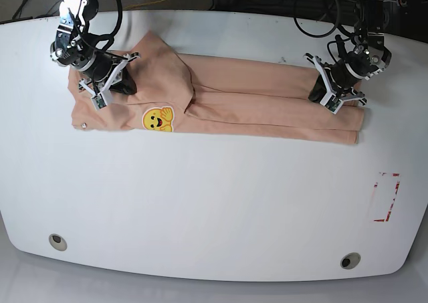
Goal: Layout the t-shirt on the table in an organized manner, then fold the t-shirt properly
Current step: 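Pull the shirt end with the left gripper away from the right gripper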
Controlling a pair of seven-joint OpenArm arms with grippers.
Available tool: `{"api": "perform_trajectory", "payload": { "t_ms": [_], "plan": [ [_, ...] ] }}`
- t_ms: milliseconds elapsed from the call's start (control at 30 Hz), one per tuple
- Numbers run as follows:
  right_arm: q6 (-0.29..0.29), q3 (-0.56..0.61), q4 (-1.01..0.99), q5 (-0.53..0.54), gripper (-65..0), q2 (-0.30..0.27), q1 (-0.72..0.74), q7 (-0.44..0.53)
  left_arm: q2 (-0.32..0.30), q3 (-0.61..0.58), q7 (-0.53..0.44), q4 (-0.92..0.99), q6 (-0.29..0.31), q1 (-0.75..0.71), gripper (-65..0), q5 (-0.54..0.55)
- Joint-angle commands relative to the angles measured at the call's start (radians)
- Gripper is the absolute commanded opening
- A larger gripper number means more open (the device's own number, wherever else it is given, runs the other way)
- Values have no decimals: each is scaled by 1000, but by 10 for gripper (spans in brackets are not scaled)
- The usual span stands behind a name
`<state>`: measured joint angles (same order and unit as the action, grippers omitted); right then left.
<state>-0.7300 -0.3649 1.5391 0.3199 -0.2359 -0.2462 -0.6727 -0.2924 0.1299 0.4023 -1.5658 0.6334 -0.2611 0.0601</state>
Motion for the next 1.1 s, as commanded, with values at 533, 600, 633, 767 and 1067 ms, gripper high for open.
{"api": "perform_trajectory", "payload": {
  "t_ms": [533, 600, 633, 767, 1067],
  "plan": [
    [32, -3, -2, -80, -650, -12, -8, -72, 8, 244, 283, -169, -10, 101, -186, 149],
    [32, -3, -2, -81, -650, -12, -8, -72, 8, 297, 326, -164, -10, 130, -169, 221],
    [32, -3, -4, -81, -650, -12, -8, -72, 8, 320, 344, -163, -10, 141, -165, 254],
    [32, -3, -4, -81, -650, -12, -8, -72, 3, 399, 413, -106, -10, 171, -160, 378],
    [32, -3, -4, -77, -650, -12, -8, -72, -44, 409, 429, 48, -10, 202, -158, 496]
  ]
}}
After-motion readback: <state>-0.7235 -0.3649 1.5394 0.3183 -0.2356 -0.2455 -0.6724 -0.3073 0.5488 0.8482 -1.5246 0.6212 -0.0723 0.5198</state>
